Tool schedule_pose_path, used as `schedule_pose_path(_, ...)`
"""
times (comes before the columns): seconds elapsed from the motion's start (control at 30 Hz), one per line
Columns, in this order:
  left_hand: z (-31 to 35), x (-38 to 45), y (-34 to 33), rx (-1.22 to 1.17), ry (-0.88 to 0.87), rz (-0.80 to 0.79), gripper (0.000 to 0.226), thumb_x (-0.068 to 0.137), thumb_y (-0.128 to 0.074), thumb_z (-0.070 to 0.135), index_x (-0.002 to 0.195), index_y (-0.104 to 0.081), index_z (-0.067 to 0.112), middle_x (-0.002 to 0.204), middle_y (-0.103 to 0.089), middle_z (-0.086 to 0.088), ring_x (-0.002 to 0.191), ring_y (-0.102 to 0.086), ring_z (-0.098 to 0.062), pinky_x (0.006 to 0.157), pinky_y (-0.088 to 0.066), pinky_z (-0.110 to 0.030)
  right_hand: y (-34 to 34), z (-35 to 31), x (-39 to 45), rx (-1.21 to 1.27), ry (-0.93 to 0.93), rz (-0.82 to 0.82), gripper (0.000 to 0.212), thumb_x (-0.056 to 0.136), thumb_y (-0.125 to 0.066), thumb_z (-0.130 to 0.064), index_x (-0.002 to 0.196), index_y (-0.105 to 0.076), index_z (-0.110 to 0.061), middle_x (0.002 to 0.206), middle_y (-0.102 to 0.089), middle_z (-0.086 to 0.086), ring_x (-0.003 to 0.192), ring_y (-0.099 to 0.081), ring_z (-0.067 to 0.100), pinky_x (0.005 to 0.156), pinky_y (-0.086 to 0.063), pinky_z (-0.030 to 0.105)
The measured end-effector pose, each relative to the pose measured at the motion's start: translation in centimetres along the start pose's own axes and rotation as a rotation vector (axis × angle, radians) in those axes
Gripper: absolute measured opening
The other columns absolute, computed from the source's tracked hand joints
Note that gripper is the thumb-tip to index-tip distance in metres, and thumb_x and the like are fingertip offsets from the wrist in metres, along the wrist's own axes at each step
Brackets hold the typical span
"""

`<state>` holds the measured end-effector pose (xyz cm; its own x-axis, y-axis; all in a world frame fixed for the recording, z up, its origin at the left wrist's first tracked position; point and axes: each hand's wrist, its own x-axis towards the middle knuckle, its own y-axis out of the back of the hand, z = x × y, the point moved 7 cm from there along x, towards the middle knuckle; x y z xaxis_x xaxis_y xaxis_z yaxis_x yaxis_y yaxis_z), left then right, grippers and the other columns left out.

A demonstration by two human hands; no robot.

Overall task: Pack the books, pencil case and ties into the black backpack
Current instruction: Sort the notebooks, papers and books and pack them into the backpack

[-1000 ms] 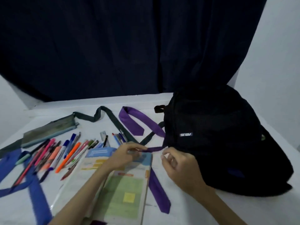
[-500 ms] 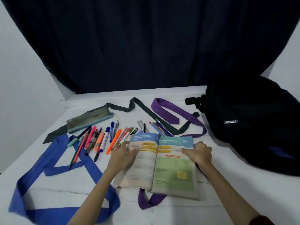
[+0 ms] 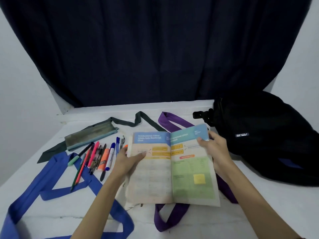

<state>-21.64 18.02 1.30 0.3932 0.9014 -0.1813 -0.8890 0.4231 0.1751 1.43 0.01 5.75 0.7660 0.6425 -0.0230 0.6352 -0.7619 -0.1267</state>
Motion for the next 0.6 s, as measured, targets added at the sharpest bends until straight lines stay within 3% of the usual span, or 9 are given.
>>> schedule_pose_path(0.1, 4.6, -2.3, -1.5, -0.054, -0.136, -0.154, 0.027, 0.082, -0.07, 0.008, 0.108, -0.062, 0.006, 0.094, -0.072, -0.007, 0.071, -0.071, -0.01, 0.054, -0.053, -0.02, -0.7, -1.7, -0.4, 0.056, 0.062, -0.047, 0.022, 0.087, -0.061, 0.0, 0.106, -0.065, -0.011, 0.089, -0.073, 0.009, 0.084, -0.07, 0.028, 0.078, -0.056, 0.043)
schedule_pose_path(0.17, 7.0, -4.0, -3.1, 0.021, -0.253, -0.237, 0.027, 0.084, -0.069, 0.011, 0.109, -0.061, 0.012, 0.098, -0.072, -0.003, 0.075, -0.071, -0.01, 0.057, -0.054, -0.018, -1.3, -2.2, -0.6, 0.086, 0.089, -0.105, 0.021, 0.087, -0.061, 0.0, 0.101, -0.066, -0.015, 0.084, -0.074, 0.006, 0.08, -0.071, 0.026, 0.073, -0.057, 0.04)
schedule_pose_path(0.27, 7.8, -6.2, -6.5, 0.163, -0.379, -0.395, 0.046, 0.081, -0.071, 0.024, 0.12, -0.048, 0.027, 0.112, -0.063, 0.006, 0.1, -0.064, -0.011, 0.07, -0.055, -0.018, -1.9, -2.4, -0.6, 0.107, 0.108, -0.179, 0.014, 0.09, -0.059, -0.013, 0.101, -0.066, -0.015, 0.083, -0.073, 0.003, 0.079, -0.069, 0.022, 0.065, -0.057, 0.029)
schedule_pose_path(0.37, 6.5, -6.7, -9.5, 0.316, -0.445, -0.549, 0.092, 0.065, -0.065, 0.06, 0.143, -0.022, 0.037, 0.142, -0.028, 0.011, 0.128, -0.036, -0.005, 0.099, -0.041, -0.026, -2.2, -2.9, -0.5, -0.016, 0.127, -0.287, 0.043, 0.085, -0.057, -0.054, 0.104, -0.068, -0.017, 0.086, -0.068, 0.002, 0.079, -0.063, 0.015, 0.062, -0.049, 0.025)
schedule_pose_path(0.43, 5.8, -6.9, -11.0, 0.307, -0.428, -0.645, 0.092, 0.063, -0.055, 0.069, 0.145, -0.017, 0.047, 0.143, -0.013, 0.021, 0.132, -0.022, -0.003, 0.107, -0.03, -0.03, -2.5, -3.4, -0.7, -0.051, 0.125, -0.374, 0.063, 0.068, -0.062, -0.072, 0.103, -0.068, -0.02, 0.088, -0.069, 0.0, 0.075, -0.063, 0.011, 0.059, -0.048, 0.023)
schedule_pose_path(0.5, 5.3, -6.3, -11.7, 0.259, -0.423, -0.633, 0.074, 0.066, -0.05, 0.071, 0.135, -0.031, 0.054, 0.14, -0.016, 0.021, 0.136, -0.018, -0.004, 0.114, -0.025, -0.034, -2.3, -3.7, -0.9, -0.065, 0.121, -0.404, 0.059, 0.063, -0.074, -0.06, 0.105, -0.063, -0.02, 0.092, -0.072, -0.003, 0.082, -0.068, 0.013, 0.062, -0.054, 0.024)
schedule_pose_path(0.6, 4.9, -4.4, -11.0, 0.309, -0.568, -0.353, 0.042, 0.071, -0.06, 0.054, 0.111, -0.048, 0.056, 0.132, -0.024, 0.008, 0.134, -0.02, -0.015, 0.115, -0.022, -0.039, -1.6, -3.8, -0.6, -0.241, 0.162, -0.323, 0.046, 0.071, -0.078, -0.009, 0.109, -0.054, -0.021, 0.104, -0.07, 0.0, 0.096, -0.067, 0.016, 0.076, -0.058, 0.033)
